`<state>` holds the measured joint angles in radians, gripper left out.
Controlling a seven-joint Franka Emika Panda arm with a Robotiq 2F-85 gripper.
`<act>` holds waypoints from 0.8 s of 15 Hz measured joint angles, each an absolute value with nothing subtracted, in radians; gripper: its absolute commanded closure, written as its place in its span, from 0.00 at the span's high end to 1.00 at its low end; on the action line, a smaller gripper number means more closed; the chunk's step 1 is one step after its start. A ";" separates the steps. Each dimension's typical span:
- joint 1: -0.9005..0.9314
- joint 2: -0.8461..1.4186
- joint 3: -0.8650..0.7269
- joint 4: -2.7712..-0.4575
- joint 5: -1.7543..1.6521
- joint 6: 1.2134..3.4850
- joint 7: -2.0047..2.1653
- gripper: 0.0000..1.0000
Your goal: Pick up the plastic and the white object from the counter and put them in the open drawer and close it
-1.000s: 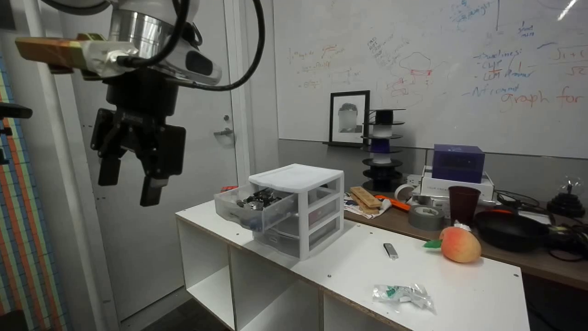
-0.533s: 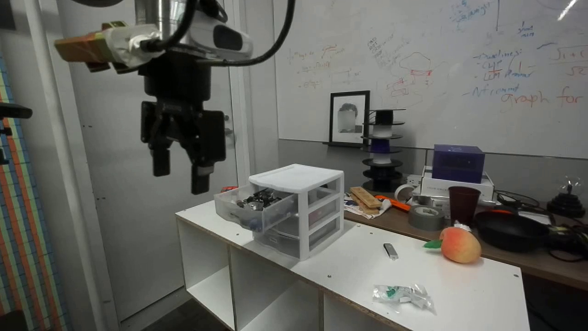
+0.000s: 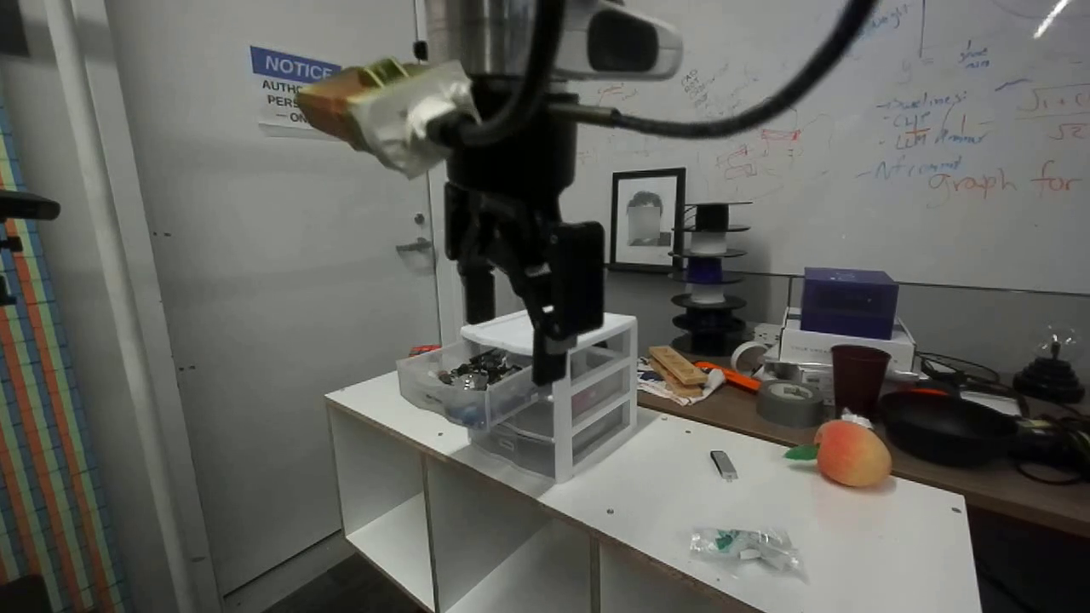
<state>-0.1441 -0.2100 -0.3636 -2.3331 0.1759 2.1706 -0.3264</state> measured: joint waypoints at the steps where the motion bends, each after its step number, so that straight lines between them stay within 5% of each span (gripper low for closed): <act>1: -0.151 -0.165 -0.373 -2.313 0.227 2.197 -0.327 1.00; 12: -0.313 0.325 -0.295 -1.934 0.538 2.272 -0.245 1.00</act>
<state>-0.3131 0.3250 -0.2955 -1.9341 0.5381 2.2720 -0.2448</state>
